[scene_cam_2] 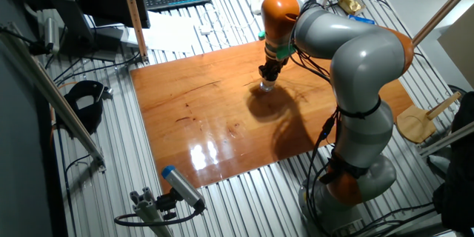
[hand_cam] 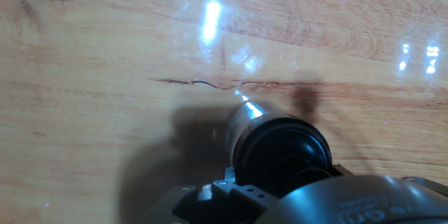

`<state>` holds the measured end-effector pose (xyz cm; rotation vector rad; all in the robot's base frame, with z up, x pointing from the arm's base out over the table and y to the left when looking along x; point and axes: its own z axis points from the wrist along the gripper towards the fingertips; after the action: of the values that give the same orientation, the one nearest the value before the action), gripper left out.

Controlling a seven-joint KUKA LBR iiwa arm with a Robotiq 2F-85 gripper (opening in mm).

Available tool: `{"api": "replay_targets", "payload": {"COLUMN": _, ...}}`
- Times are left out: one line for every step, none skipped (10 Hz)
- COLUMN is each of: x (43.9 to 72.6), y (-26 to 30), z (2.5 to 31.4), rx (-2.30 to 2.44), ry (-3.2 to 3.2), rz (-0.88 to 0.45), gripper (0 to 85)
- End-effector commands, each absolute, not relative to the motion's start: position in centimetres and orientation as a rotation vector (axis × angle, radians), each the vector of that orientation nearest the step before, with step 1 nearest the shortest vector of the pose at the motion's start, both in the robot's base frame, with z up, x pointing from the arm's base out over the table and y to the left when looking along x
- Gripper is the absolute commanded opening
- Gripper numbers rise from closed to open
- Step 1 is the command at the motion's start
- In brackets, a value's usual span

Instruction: Screw the lid onto the jar

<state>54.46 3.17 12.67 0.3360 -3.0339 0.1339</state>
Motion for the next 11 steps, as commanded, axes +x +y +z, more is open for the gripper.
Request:
{"api": "replay_targets", "payload": {"x": 54.5, "y": 3.2, "z": 12.6, "rx": 0.334, "ry": -3.034, "rz": 0.134, "gripper": 34.0}}
{"api": "replay_targets", "payload": {"x": 54.5, "y": 3.3, "z": 12.6, "rx": 0.329, "ry": -3.034, "rz": 0.139, "gripper": 34.0}}
{"api": "replay_targets", "payload": {"x": 54.5, "y": 3.4, "z": 12.5, "rx": 0.324, "ry": -3.034, "rz": 0.144, "gripper": 34.0}}
{"api": "replay_targets", "payload": {"x": 54.6, "y": 3.5, "z": 12.4, "rx": 0.317, "ry": -3.038, "rz": 0.149, "gripper": 51.0}}
{"api": "replay_targets", "payload": {"x": 54.6, "y": 3.6, "z": 12.3, "rx": 0.306, "ry": -3.044, "rz": 0.153, "gripper": 51.0}}
{"api": "replay_targets", "payload": {"x": 54.6, "y": 3.6, "z": 11.9, "rx": 0.300, "ry": -3.049, "rz": 0.154, "gripper": 51.0}}
{"api": "replay_targets", "payload": {"x": 54.7, "y": 3.6, "z": 11.7, "rx": 0.299, "ry": -3.054, "rz": 0.153, "gripper": 51.0}}
{"api": "replay_targets", "payload": {"x": 54.7, "y": 3.6, "z": 11.5, "rx": 0.295, "ry": -3.061, "rz": 0.159, "gripper": 51.0}}
{"api": "replay_targets", "payload": {"x": 54.7, "y": 3.6, "z": 11.5, "rx": 0.294, "ry": -3.066, "rz": 0.163, "gripper": 51.0}}
{"api": "replay_targets", "payload": {"x": 54.8, "y": 3.6, "z": 11.7, "rx": 0.293, "ry": -3.064, "rz": 0.167, "gripper": 51.0}}
{"api": "replay_targets", "payload": {"x": 54.8, "y": 3.6, "z": 11.8, "rx": 0.293, "ry": -3.061, "rz": 0.169, "gripper": 51.0}}
